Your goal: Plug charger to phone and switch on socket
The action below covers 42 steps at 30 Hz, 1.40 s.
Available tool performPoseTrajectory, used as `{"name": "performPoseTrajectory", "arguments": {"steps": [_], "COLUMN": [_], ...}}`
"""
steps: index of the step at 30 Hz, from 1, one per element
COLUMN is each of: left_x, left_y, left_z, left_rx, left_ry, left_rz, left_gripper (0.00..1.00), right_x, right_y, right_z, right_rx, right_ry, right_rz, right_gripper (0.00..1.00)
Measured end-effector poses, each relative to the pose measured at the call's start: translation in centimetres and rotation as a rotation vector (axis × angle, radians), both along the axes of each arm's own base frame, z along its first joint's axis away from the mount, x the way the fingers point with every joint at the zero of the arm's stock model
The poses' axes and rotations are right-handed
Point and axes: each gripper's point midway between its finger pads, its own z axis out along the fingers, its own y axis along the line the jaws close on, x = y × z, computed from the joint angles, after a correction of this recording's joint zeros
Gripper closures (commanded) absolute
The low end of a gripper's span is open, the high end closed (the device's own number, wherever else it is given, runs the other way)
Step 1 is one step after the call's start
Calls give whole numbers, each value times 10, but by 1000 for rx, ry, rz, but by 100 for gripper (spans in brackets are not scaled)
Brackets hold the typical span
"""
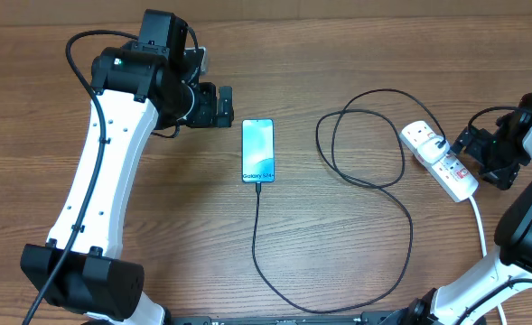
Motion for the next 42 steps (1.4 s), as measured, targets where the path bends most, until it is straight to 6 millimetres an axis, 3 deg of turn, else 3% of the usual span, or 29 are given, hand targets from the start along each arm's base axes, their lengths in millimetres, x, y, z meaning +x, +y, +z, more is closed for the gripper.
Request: {"name": "performPoseTrajectory", "arguments": {"steps": [20, 42], "left_x": [0, 0], "left_y": [0, 0], "left_z": [0, 0], "left_rx": [0, 0], "left_ry": [0, 0], "left_rz": [0, 0], "left_gripper": [0, 0], "right_x": [-14, -16], "right_y": [13, 16], "right_z": [1, 4], "right_rx": [61, 61], "right_ry": [56, 64], "right_rz": [-7, -6], "right_gripper": [0, 0]}}
